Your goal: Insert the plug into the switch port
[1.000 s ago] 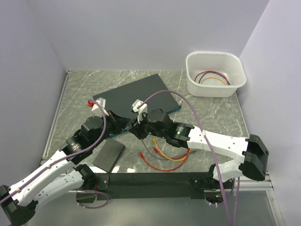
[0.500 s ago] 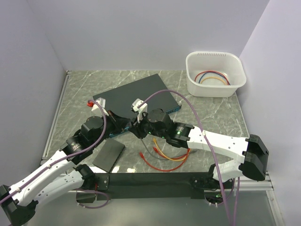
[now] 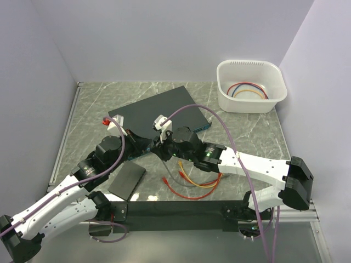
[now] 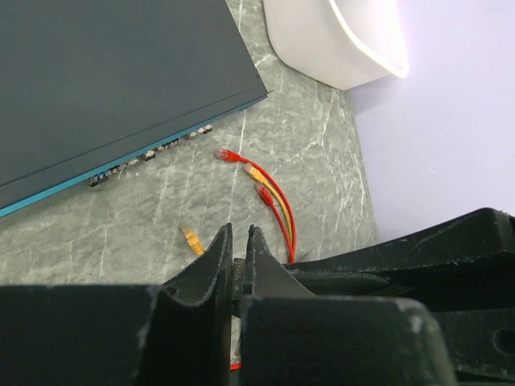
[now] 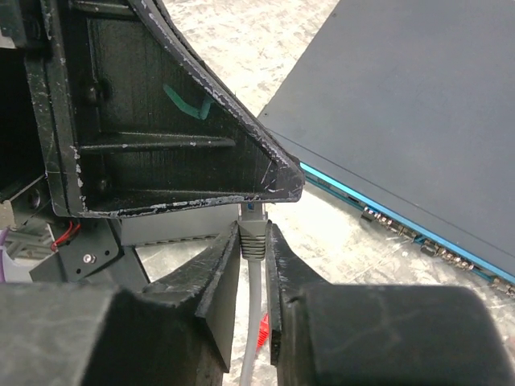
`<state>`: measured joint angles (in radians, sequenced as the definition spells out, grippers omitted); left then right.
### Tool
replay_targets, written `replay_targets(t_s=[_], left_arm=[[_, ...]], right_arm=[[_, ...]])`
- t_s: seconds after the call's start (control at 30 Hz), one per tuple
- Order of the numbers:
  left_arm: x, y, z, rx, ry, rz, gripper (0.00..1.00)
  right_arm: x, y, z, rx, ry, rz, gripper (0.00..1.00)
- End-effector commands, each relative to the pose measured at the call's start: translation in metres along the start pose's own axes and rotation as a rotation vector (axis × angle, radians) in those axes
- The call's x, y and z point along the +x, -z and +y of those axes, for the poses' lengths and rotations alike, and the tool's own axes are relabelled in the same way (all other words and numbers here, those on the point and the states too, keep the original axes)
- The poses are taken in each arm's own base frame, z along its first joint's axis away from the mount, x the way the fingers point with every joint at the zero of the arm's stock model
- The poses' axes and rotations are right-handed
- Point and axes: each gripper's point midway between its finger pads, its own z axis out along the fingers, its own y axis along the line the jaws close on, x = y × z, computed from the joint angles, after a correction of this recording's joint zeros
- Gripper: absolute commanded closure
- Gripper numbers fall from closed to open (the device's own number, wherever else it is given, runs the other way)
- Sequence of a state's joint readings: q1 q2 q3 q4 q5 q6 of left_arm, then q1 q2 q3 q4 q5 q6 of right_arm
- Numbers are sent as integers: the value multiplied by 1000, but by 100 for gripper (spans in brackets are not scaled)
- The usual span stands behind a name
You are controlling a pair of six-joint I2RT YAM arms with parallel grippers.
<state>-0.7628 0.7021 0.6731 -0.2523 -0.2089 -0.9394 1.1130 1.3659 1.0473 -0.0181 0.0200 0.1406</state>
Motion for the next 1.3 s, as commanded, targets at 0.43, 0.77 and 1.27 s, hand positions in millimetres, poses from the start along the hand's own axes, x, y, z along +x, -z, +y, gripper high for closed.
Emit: replay_targets(t_s=[0.43,0.77,1.27], left_arm=[[-10,2,25,-127,-18,-63,47],[-20,9,113,-409,51,-122,11],[2,7,204,-572,280,-95,11]], right_arm=[[-7,-2,13,-31,-16,-28,100],[75,-10,40,-52,-13,144,100],[160,-38,94,-74,90,384,100]])
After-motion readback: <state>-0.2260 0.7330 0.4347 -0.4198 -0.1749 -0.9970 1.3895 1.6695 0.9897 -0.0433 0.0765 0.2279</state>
